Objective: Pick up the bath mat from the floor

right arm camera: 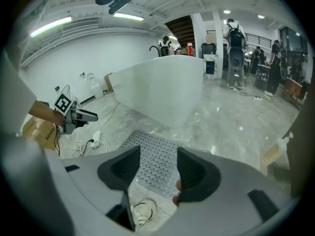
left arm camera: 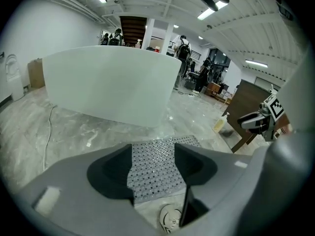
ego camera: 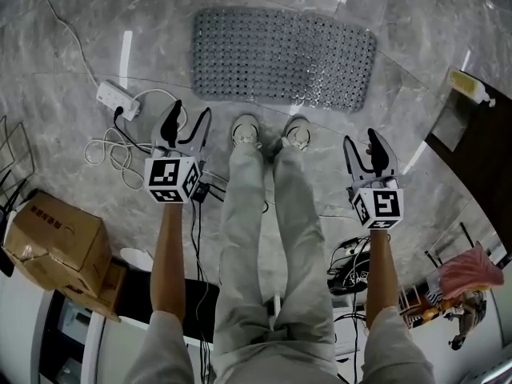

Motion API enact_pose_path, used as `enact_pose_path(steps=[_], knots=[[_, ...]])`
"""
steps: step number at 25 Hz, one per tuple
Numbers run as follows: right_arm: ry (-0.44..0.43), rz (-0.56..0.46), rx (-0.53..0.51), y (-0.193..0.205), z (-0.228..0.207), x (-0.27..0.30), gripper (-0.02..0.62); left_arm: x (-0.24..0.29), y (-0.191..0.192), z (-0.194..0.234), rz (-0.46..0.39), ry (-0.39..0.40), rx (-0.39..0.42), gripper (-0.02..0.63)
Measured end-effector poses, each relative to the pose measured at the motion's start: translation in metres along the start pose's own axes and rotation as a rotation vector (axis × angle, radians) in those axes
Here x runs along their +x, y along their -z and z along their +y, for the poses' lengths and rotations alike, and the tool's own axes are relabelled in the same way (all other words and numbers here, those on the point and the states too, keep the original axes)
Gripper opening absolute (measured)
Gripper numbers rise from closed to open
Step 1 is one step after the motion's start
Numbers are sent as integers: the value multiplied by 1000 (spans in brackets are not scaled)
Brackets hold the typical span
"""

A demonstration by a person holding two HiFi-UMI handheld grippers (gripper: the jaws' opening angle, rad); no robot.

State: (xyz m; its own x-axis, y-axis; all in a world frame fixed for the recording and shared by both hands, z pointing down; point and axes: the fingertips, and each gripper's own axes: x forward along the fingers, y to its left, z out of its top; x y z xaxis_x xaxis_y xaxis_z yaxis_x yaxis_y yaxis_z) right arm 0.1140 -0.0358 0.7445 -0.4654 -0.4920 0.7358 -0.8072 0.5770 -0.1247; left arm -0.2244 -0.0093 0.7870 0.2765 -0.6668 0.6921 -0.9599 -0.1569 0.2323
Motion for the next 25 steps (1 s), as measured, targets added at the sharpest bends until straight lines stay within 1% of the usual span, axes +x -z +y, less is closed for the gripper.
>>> enact_pose_path(steps=[5,10,17,25], knots=[[-2,9,-6,18,-3,19,213,26,26,13,5,-5,-17,279],[-12,7,-19,35,-4,47,213,59,56,32,18,-8,-10,293],[-8,-3,-72,62,-15,99,213,109,90,58,19,-26,-22,296],[-10,-25,-70,89,-25,155,213,163,124,80,20,-31,-10,296]])
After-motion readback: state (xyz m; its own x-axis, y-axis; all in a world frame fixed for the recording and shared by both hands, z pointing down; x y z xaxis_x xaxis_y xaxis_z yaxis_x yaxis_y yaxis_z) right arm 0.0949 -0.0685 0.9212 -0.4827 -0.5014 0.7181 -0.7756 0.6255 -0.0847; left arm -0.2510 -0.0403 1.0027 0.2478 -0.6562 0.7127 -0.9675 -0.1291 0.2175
